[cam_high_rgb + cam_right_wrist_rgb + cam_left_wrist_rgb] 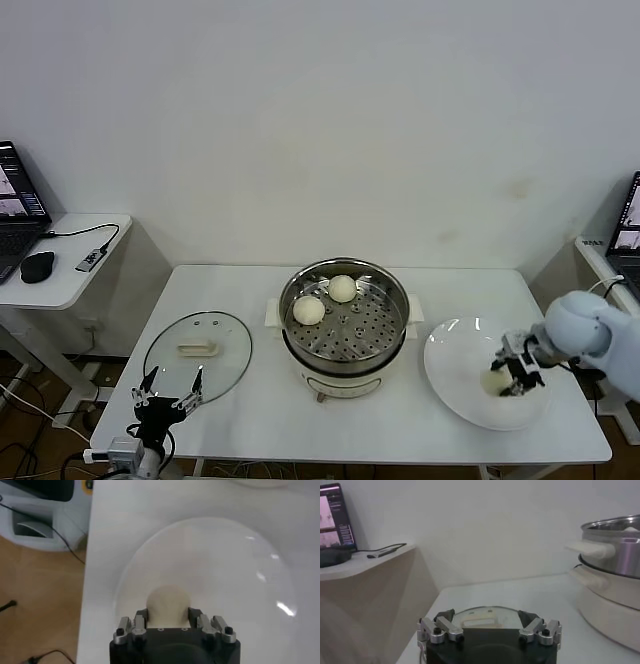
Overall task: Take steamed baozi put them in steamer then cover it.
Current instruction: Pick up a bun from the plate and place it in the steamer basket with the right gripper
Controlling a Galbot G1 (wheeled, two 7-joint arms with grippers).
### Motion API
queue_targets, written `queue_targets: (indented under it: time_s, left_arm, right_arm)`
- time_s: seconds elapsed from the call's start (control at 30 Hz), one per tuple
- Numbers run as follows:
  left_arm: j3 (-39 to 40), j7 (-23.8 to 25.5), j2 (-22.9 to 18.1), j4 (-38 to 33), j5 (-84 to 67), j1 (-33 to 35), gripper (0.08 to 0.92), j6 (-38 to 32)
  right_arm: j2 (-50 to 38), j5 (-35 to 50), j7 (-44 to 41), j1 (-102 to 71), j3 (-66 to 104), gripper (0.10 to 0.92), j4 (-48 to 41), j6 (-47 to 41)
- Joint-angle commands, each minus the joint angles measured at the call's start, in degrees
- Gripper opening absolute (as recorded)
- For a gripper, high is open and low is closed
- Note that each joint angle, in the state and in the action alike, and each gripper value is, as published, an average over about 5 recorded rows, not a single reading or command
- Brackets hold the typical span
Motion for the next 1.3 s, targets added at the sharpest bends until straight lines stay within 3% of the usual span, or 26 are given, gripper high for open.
queue_targets:
  time_s: [0.03,0.37,0.73,0.9,1.1,1.3]
  left_arm:
    - [0.2,0.1,0.4,-0.1,-0.1,-0.3,0.823,0.1]
    - [0.3,0.2,0.8,-0.1,-0.3,-0.6,0.823,0.1]
    - [-0.2,0.0,0.3,-0.5,-0.3,-0.3,0.823,0.2]
    - [-0.4,0.0,-0.2,-1.0,-0.2,0.0,0.823,0.2]
    - [-0.6,-0.3,-0.7,-1.5,0.0,0.1,0.823,0.2]
    - [-0.5,-0.4,-1.3,-1.8,0.1,0.4,0.823,0.1]
  right_arm:
    - [0.6,7.5,-0.1,18.0,-3.7,0.509,0.7,-0.3]
    - [11.1,15.3,1.7,39.6,-16.5,0.511,-0.2,-1.4]
    - [26.9,21.0,6.8,39.6,-23.6,0.509,3.2,-0.3]
    - [30.5,18.8,8.0,35.1,-24.7,0.509,2.8,2.7]
    - [34.3,9.3,6.2,31.0,-25.0,0.509,-2.1,11.2]
    - [36.5,6.9,6.4,27.7,-25.0,0.509,-4.2,14.7]
